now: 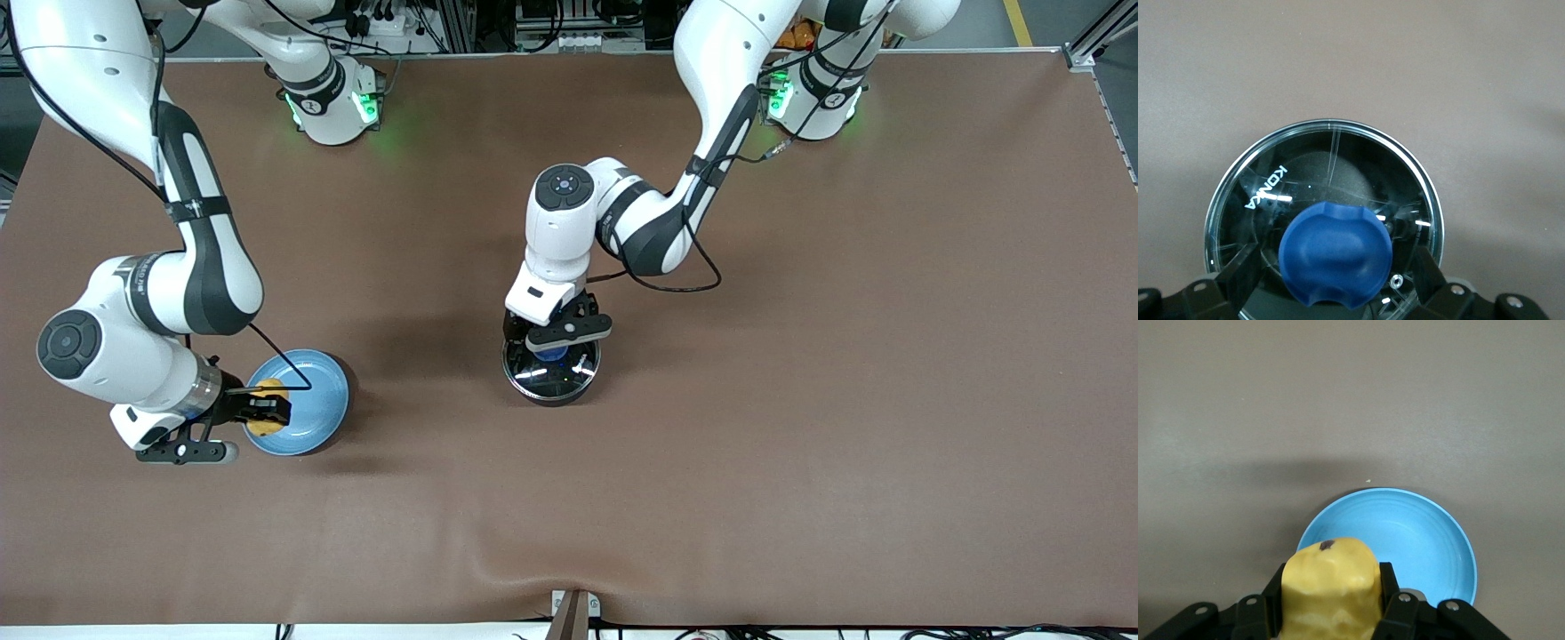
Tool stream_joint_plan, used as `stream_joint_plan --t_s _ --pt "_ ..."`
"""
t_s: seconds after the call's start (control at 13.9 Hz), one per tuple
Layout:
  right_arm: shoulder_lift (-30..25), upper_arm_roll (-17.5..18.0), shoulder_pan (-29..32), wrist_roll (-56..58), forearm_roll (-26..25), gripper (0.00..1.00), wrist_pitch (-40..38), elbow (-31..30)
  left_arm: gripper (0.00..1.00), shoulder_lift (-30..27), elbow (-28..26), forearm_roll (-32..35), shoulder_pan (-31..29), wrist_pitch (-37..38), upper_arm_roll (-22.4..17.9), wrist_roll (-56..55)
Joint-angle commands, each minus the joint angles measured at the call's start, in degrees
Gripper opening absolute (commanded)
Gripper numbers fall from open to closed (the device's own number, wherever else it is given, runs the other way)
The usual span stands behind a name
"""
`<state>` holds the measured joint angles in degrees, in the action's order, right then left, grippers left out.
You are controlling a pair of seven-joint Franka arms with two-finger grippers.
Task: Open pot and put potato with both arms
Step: 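Grasp the potato with the right gripper while the left gripper grasps the knob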
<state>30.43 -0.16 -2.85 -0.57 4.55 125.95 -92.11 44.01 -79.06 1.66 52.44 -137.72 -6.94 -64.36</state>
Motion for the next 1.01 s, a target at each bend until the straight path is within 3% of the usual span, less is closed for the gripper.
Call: stream_joint_plan --t_s 0.0,0.5,0.57,0.72,0.79,0.93 --pt "-1.25 0.16 -0.31 -0.22 1.08 0.07 -0.09 -0.27 1.00 1.96 1.72 0.10 0.91 -0.97 -1.23 -0.50" --pt "-1.34 0.07 -2.07 -0.75 3.62 0.07 -0.09 0.78 1.00 2.66 1.63 0.19 0.91 -0.97 -1.59 0.37" --pt "-1.34 0.07 -2.25 -0.75 3.62 0.06 -0.09 0.87 0.85 2.66 1.63 0.19 0.91 -0.97 -1.59 1.25" --pt "-1.26 0.07 -2.69 -0.84 3.71 0.05 -0.01 1.05 0.30 2.57 1.72 0.01 0.91 -0.97 -1.59 1.78" --pt "-1.25 0.07 -3.12 -1.80 3.97 0.05 -0.09 1.22 0.18 2.57 1.72 -0.16 0.91 -0.97 -1.67 1.78" --pt "-1.25 0.07 -4.61 -5.05 4.06 0.05 -0.44 1.84 0.15 2.57 1.89 -0.43 0.91 -0.97 -1.76 1.70"
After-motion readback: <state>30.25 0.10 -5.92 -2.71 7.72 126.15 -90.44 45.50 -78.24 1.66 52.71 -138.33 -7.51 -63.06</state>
